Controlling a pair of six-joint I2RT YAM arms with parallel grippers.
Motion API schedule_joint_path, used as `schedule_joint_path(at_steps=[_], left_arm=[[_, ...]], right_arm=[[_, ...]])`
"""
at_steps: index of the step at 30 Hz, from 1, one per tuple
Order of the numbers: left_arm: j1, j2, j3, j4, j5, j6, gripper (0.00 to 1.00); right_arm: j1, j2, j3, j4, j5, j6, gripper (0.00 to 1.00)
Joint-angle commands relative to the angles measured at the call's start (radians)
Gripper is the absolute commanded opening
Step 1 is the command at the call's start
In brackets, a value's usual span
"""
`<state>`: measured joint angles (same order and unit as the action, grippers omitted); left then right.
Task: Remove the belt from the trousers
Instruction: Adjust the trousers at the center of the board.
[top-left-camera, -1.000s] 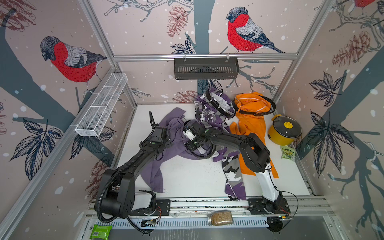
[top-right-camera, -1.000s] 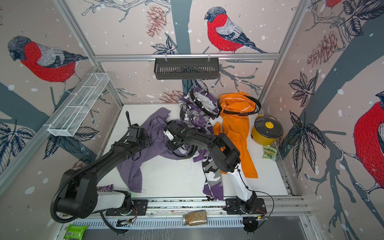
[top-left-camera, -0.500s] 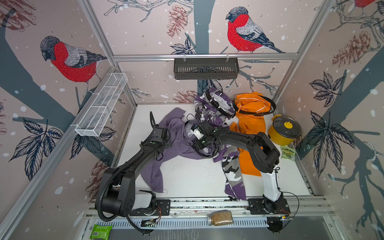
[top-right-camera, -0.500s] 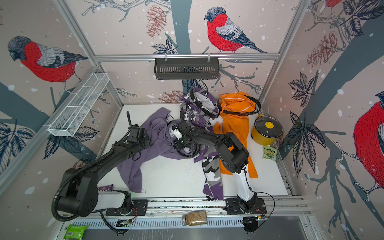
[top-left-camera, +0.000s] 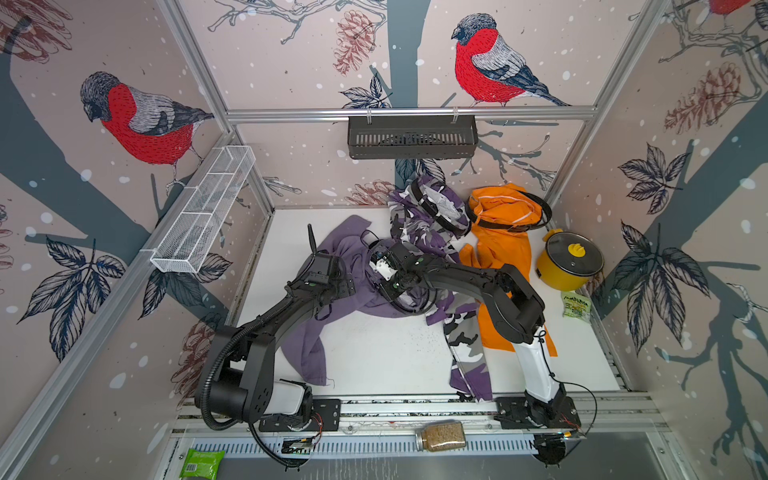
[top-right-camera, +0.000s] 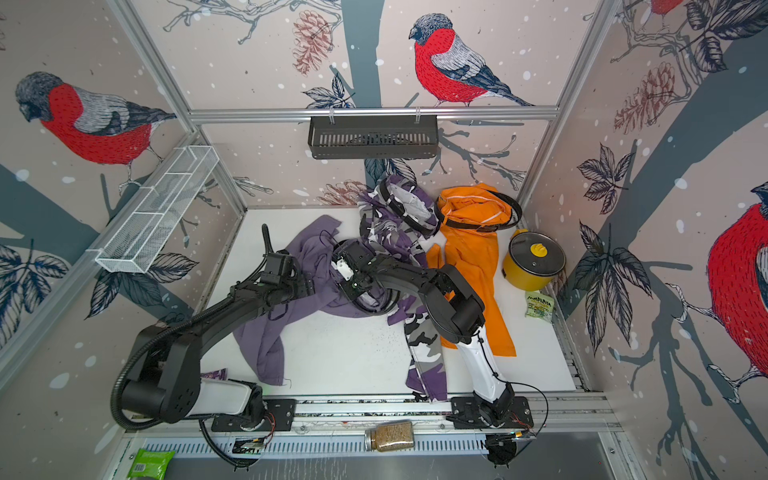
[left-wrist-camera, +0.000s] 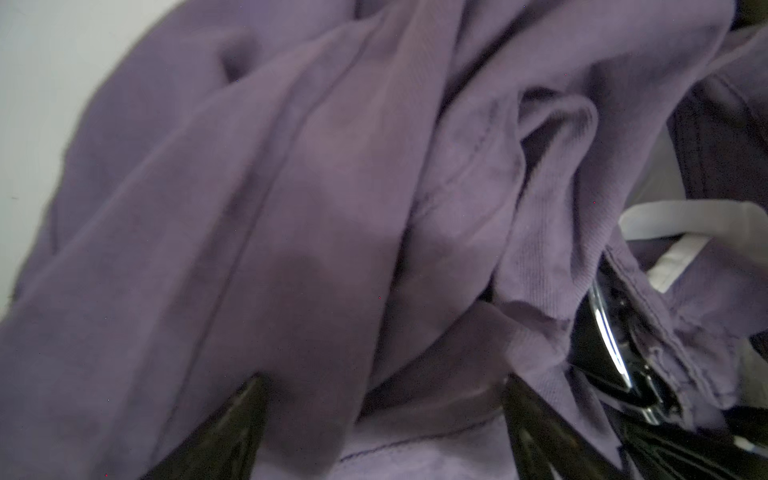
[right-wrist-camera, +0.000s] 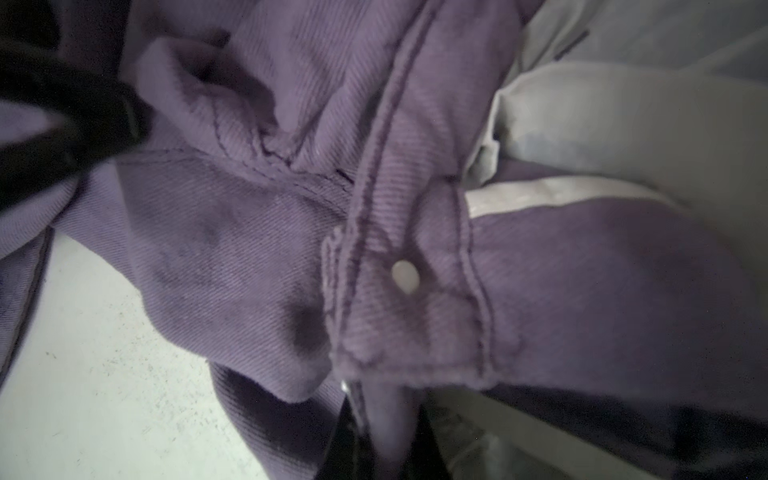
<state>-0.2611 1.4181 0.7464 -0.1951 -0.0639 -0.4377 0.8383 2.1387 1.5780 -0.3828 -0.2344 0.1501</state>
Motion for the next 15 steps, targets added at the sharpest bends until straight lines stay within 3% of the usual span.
schedule_joint_path(at_steps=[1,3,5,7,9,10,15], left_arm=[[-0.033,0.041,0.0,0.054,0.052,-0.012,0.92],[-0.042,0.075,0.0,0.071,0.054,-0.032,0.91],[-0.039,0.116,0.002,0.074,0.021,-0.055,0.77],[-0.025,0.148,0.017,0.056,-0.02,-0.076,0.48],[-0.003,0.118,0.023,0.034,-0.074,-0.093,0.04],[0.011,0.079,0.022,0.026,-0.105,-0.096,0.0],[0.135,-0.101,0.108,-0.061,-0.22,-0.021,0.0]], right_arm=[[-0.009,-0.055,-0.012,0.02,-0.005,-0.023,0.03],[-0.015,-0.089,-0.016,0.026,-0.066,-0.033,0.02],[-0.019,-0.123,-0.019,0.027,-0.123,-0.037,0.01],[-0.029,-0.157,-0.018,0.025,-0.185,-0.03,0.01],[-0.037,-0.195,-0.022,0.028,-0.239,-0.017,0.01],[-0.04,-0.217,-0.025,0.033,-0.263,-0.011,0.01],[-0.046,-0.305,-0.013,0.072,-0.401,0.021,0.0]])
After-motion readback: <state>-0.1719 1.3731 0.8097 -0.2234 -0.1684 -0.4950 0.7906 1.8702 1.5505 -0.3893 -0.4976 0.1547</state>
